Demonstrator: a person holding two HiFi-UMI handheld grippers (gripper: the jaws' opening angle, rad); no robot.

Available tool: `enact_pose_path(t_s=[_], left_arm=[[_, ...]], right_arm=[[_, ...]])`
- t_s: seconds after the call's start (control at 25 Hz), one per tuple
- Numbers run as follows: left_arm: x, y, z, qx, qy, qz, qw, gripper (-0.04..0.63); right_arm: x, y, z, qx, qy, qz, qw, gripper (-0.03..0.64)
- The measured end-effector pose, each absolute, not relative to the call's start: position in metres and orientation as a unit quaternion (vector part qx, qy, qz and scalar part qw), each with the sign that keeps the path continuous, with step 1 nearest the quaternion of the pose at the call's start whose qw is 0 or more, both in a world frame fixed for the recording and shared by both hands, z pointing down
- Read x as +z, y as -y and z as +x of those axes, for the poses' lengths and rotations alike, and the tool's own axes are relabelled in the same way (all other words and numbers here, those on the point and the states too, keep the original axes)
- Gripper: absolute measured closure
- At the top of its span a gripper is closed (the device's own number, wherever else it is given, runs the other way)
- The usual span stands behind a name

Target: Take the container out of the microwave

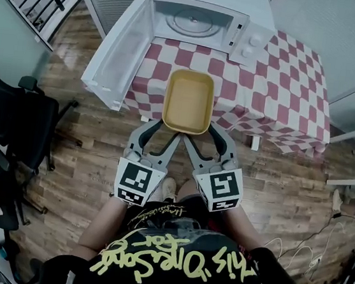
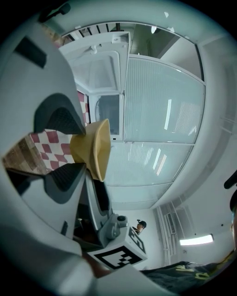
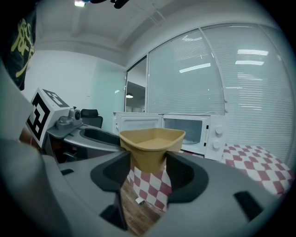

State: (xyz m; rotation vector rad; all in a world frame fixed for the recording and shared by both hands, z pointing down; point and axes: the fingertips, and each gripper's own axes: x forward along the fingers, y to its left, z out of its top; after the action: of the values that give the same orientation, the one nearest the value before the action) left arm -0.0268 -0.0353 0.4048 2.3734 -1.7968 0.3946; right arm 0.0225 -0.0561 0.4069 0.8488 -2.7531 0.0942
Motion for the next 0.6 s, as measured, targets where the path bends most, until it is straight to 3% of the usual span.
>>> enact_pose_path(t_s=[0.6], left_arm=[[0.379, 0.005, 0.018, 0.117, 0.629, 0.766, 0.063, 0.399]], right_arm=[[0.381, 0.03, 0.066, 0.031, 0.961, 0.254, 0.102, 0.371]])
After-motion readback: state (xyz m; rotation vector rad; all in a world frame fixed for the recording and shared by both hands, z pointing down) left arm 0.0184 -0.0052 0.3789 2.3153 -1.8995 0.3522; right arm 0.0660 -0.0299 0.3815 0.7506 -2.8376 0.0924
